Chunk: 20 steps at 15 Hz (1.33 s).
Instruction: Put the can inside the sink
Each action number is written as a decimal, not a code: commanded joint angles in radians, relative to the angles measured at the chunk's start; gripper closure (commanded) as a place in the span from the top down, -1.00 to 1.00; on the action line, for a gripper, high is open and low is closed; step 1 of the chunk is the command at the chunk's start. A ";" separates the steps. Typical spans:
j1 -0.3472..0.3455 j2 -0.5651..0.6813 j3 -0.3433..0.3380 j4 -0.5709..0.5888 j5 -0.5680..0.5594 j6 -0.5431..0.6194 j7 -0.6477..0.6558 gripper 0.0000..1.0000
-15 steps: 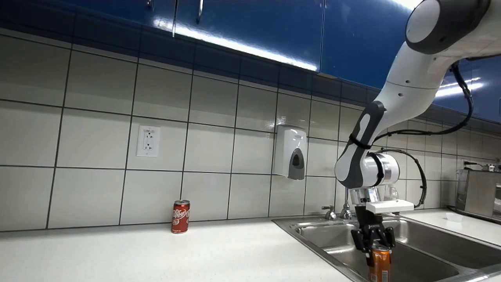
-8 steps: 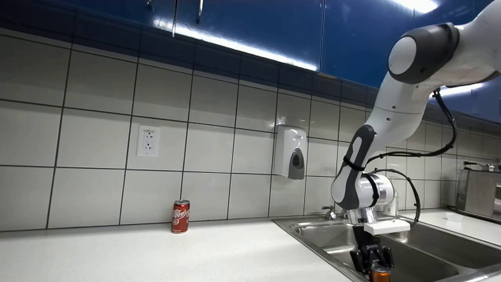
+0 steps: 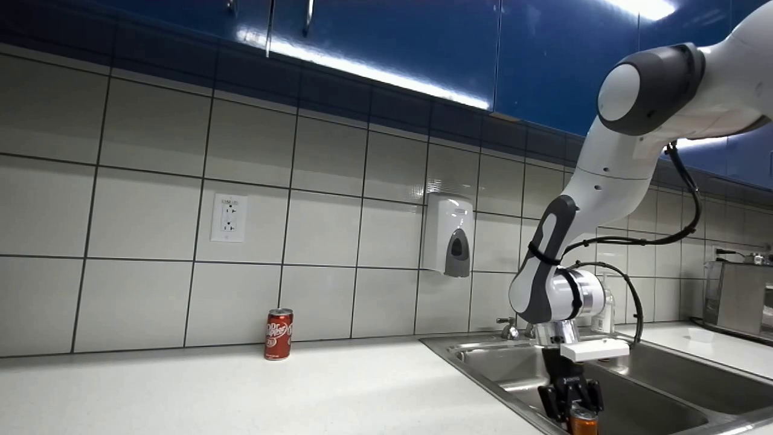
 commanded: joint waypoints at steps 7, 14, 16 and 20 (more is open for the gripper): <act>-0.023 0.055 0.021 0.042 -0.016 -0.006 -0.020 1.00; -0.015 0.016 0.019 0.022 -0.023 0.003 -0.016 1.00; -0.013 -0.007 0.018 0.011 -0.025 0.011 -0.016 1.00; -0.011 -0.061 0.014 -0.016 -0.030 0.034 -0.015 1.00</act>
